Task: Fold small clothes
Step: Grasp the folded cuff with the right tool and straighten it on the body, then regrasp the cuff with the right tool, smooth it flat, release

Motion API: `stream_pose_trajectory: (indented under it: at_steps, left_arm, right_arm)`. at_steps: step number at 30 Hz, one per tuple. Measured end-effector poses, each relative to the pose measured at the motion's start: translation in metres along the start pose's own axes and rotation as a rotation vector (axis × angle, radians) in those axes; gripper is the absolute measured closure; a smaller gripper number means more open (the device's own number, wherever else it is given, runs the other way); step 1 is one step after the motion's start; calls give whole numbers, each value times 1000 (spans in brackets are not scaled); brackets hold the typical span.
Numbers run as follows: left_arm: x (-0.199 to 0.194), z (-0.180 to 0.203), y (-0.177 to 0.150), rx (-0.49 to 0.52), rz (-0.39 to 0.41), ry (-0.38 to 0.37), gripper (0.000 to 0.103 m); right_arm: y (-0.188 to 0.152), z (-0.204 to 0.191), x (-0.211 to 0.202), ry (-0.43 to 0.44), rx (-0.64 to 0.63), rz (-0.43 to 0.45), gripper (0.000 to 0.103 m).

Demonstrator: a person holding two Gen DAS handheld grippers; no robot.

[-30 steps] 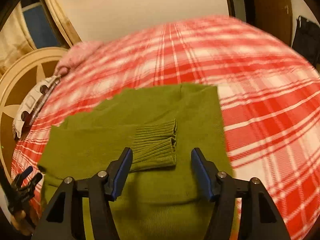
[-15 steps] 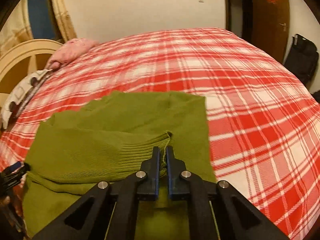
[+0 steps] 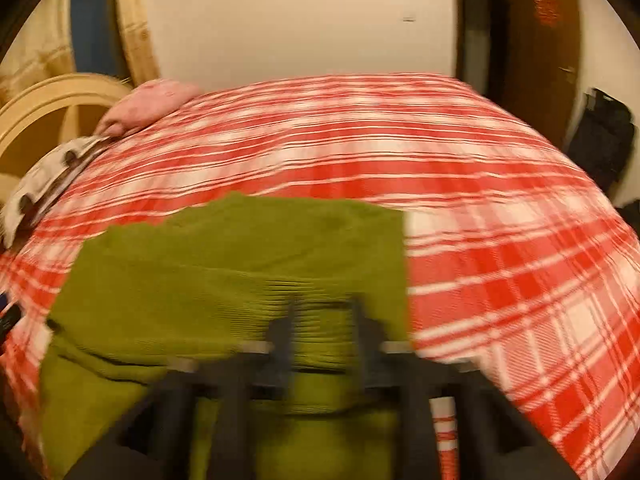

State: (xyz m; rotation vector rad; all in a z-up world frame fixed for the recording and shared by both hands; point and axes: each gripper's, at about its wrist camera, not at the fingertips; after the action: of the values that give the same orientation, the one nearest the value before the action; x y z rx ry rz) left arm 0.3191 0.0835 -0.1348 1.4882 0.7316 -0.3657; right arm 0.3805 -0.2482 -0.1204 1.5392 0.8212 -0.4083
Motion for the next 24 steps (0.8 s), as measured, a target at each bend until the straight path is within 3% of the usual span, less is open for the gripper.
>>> stream_pose_trajectory:
  at_steps: [2,5,8,11,16,24]
  left_arm:
    - [21,11,-2,33,-58,50,0]
    - [46,15,-17,60,-175,78,0]
    - [41,9,-24,52,-179,45,0]
    - [37,13,-30,80,-166,58,0]
    - [31,15,-32,79,-158,63,0]
    - [7,20,-50,81,-175,32,0]
  right_arm:
    - [1,-12,9,64,-16,-16,27]
    - [-4,-19,32,1,-59,-73,27]
    - [-21,1,49,-28,-16,-156,28]
    - [-29,3,41,-25,-70,-120,29]
    - [-28,1,41,-42,-42,-124,29]
    - [-44,3,8,-25,-4,-86,29]
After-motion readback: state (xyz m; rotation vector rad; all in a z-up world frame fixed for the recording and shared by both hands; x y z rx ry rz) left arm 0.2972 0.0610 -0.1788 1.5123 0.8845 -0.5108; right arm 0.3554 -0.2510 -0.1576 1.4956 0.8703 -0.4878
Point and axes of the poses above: each gripper's, at about its wrist camera, not at the fingertips, and x roughly the way its jaws point, z to its right, y to its top, and after that the axes turned 7 degrees about y, right-handed
